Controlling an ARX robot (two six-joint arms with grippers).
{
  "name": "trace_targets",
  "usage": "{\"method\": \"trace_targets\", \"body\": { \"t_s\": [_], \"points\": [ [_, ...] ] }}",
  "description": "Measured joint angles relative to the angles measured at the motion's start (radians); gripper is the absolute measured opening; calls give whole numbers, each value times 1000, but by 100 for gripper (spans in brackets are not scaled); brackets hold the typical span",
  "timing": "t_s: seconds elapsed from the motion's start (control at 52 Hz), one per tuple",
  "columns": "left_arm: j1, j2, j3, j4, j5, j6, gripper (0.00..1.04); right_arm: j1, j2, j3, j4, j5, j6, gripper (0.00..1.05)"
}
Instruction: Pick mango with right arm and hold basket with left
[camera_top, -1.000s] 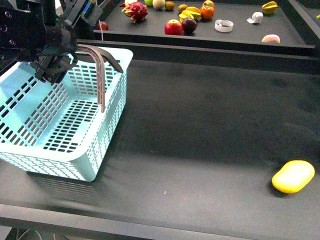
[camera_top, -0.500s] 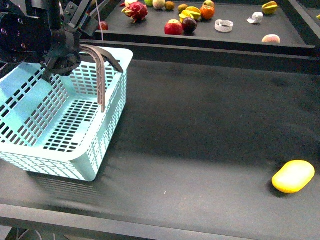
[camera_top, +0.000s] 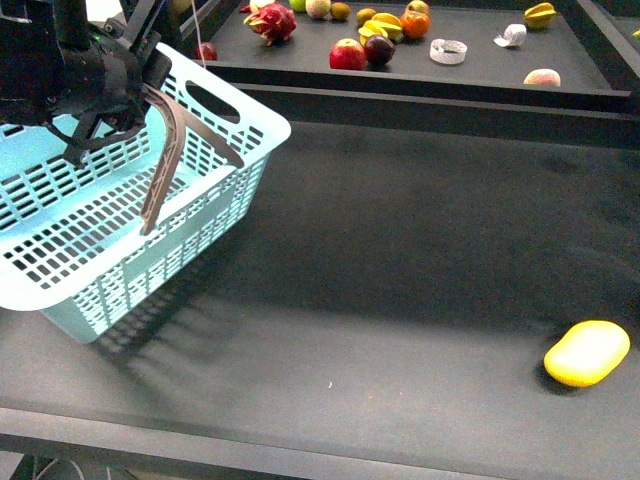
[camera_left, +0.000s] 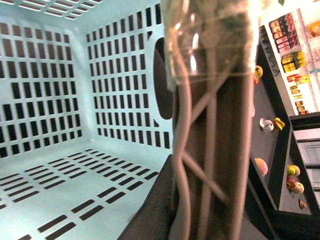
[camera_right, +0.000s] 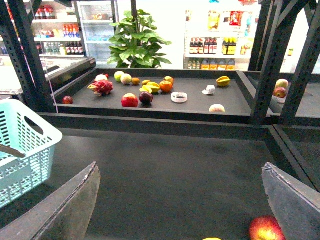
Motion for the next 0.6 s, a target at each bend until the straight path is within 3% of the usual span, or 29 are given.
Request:
{"method": "trace_targets", "body": {
  "t_s": [0.596],
  "points": [
    [-195,-371,-444,147,56,589,5,0,0,0,0,0,0,96]
  ]
}}
